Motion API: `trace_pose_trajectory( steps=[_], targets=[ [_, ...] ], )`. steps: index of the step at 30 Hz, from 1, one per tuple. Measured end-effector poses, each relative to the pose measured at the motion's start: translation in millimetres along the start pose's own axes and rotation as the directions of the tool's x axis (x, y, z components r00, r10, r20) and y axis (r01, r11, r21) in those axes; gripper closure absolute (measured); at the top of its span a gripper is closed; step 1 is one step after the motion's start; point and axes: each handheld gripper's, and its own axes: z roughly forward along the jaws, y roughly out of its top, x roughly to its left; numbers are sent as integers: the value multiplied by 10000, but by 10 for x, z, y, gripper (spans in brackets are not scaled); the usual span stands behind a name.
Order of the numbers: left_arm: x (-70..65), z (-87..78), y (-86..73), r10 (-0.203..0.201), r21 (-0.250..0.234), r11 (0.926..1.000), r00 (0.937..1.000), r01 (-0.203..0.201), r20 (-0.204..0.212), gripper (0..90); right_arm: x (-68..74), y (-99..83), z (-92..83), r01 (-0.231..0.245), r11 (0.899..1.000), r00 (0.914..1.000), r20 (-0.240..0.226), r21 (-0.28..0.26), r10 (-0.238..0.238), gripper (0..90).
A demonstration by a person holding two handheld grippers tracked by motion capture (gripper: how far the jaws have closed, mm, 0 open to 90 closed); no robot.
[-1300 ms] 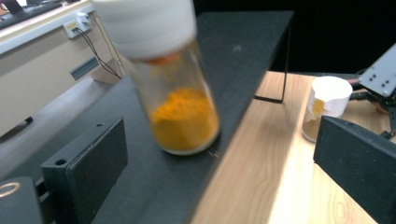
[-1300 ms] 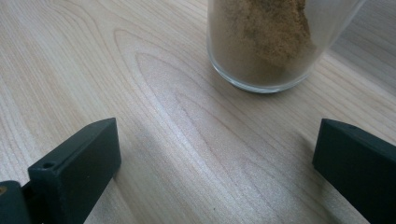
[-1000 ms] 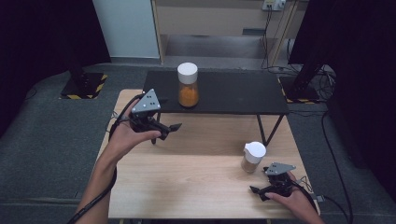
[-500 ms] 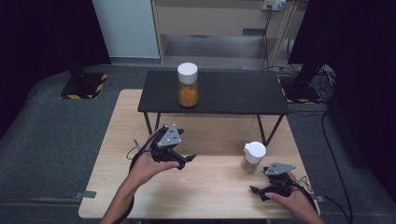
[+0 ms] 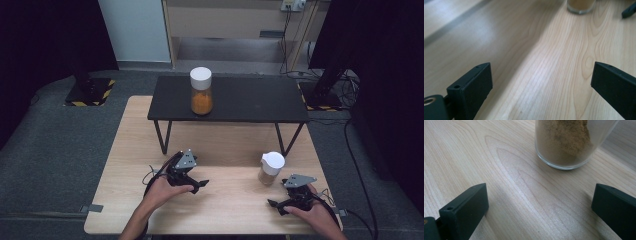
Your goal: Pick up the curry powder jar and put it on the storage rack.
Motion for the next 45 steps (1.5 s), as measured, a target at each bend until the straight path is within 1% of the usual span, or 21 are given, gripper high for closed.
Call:
trace_pose_trajectory(
  steps=[4, 5, 6, 9, 11, 13, 15, 21, 23, 24, 45],
  targets=[
    [11, 112, -43, -103, 521, 9986, 9999, 96, 130, 28, 0, 0, 0, -1, 10000, 10000, -2, 0, 1, 17],
    [6, 142, -42, -58, 716, 9974, 9998, 45, 178, 28, -1, 0, 0, 1, 10000, 10000, -2, -1, -1, 17],
    [-5, 173, -33, 98, 941, 9955, 9997, -118, 219, 31, -1, 0, 0, 0, 10000, 10000, -4, -1, 0, 17],
    [-1, 216, -34, 12, 1129, 9936, 9996, -45, 291, 30, -1, 0, 0, 3, 10000, 10000, -4, -1, -3, 17],
    [4, 230, -22, 72, 1286, 9916, 9994, -113, 324, 29, -2, 0, 0, 2, 10000, 10000, -6, -2, -2, 17],
    [4, 245, -48, -110, 1236, 9923, 9993, 66, 344, 28, -2, 0, 0, 1, 10000, 10000, -7, 1, -1, 17],
    [0, 260, -49, -59, 1384, 9904, 9993, 7, 368, 31, -1, 0, 0, 1, 10000, 10000, -5, 0, -1, 17],
    [7, 269, -81, -284, 1342, 9907, 9987, 226, 412, 17, -1, 0, 0, 5, 10000, 10000, -2, 0, -5, 17],
    [-3, 268, -85, -257, 1352, 9906, 9988, 198, 421, 0, 0, 0, 0, -1, 10000, 10000, -2, 1, 1, 17],
    [-10, 266, -91, -304, 1336, 9907, 9987, 247, 410, 0, 0, 0, 0, -2, 10000, 10000, -2, 2, 2, 17],
    [2, 261, -96, -270, 1338, 9908, 9983, 199, 515, 0, -1, 1, 0, -3, 10000, 10000, -4, 6, 3, 17]
  ],
)
